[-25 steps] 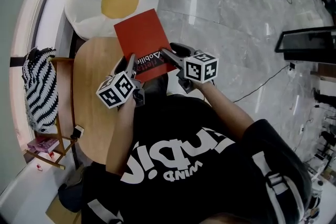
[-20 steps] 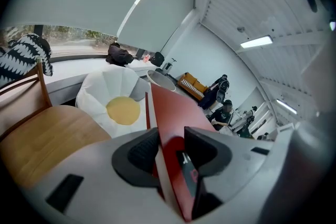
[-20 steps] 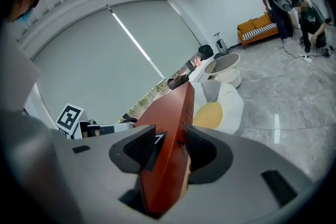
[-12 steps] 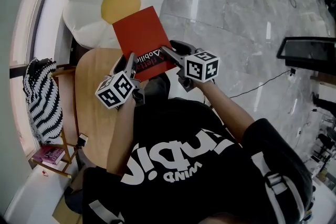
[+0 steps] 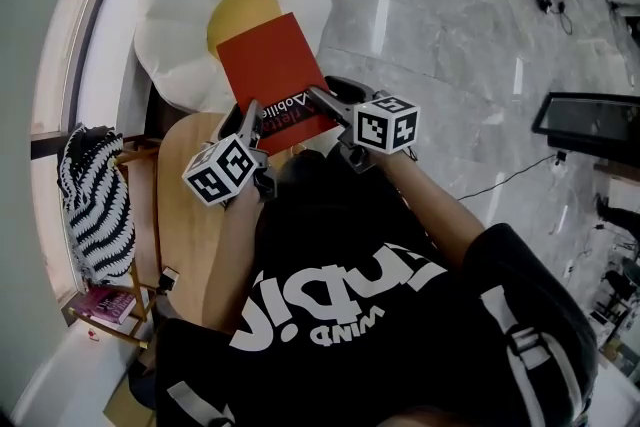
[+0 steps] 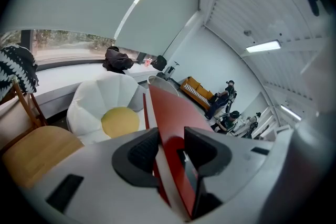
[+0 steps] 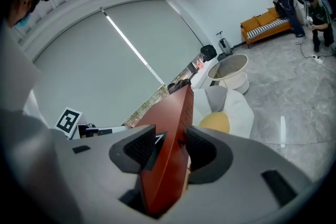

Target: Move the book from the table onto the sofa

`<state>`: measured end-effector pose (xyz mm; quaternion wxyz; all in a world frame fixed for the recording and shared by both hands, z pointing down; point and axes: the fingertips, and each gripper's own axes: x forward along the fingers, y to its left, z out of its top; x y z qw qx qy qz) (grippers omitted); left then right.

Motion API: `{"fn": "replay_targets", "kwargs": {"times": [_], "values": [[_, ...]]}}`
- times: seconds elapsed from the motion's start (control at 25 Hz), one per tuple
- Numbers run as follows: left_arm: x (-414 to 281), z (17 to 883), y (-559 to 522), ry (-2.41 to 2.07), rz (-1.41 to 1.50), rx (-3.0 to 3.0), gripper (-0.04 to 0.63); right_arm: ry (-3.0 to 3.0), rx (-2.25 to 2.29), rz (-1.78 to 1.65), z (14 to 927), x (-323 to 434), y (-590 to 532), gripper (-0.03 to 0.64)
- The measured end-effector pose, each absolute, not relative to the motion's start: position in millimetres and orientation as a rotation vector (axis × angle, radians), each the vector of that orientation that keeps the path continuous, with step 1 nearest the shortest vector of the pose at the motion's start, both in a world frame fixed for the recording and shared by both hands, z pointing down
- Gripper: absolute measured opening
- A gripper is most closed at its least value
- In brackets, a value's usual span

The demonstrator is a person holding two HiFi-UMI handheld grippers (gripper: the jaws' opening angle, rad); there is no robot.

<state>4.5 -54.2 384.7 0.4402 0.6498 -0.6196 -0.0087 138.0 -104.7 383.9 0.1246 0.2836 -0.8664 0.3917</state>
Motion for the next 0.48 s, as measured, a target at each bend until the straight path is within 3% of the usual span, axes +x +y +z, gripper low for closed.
{"fn": "replay_targets", "kwargs": {"times": [0.48], "values": [[-17, 386, -117, -1.57, -0.046, 1.563, 0.161, -2.527, 0.771, 1.123, 382, 115, -175, 0.178]]}}
